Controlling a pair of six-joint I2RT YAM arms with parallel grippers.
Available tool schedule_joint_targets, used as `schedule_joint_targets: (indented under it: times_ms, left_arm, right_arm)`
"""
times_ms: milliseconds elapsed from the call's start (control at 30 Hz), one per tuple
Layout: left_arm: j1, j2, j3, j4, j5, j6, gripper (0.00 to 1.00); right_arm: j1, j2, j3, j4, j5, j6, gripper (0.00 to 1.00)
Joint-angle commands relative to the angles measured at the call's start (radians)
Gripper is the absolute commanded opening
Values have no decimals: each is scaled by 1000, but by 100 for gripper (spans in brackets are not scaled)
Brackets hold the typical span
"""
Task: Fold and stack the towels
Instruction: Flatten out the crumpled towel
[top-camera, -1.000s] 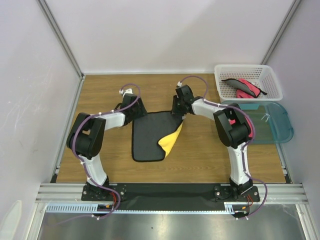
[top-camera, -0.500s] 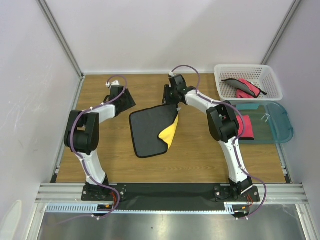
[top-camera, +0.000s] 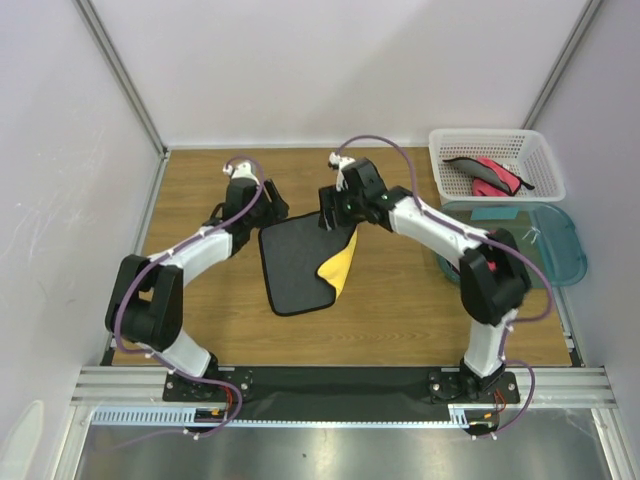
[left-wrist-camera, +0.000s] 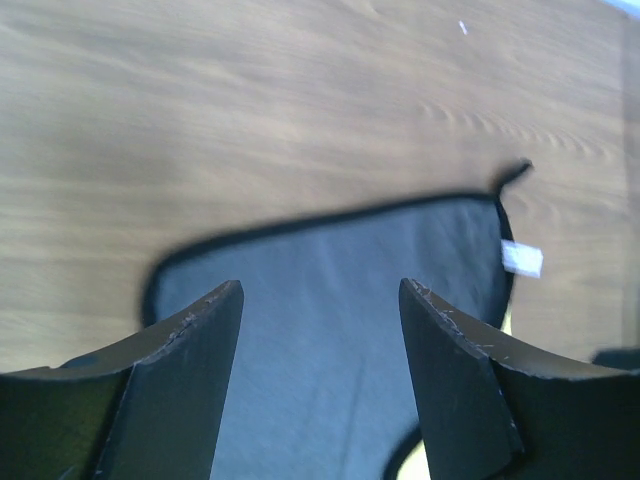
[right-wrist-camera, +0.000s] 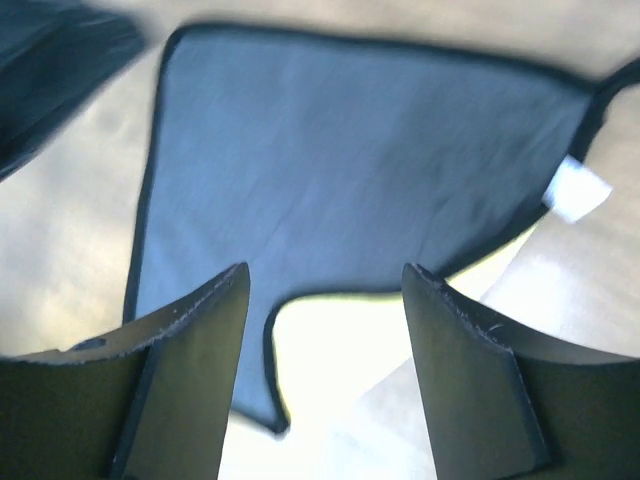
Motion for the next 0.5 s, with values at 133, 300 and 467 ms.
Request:
schedule_joint_targets:
  times_ms: [133, 300, 467]
  left_arm:
    - [-51, -89, -221, 159, -42, -133, 69]
    - [-77, -109, -286, 208, -57, -136, 69]
    - [-88, -131, -352, 244, -81, -145, 68]
  right_arm:
    - [177, -254, -389, 117, 61, -236, 69]
    - [260, -298, -491, 188, 180, -288, 62]
    - [373, -253, -479, 214, 309, -337, 62]
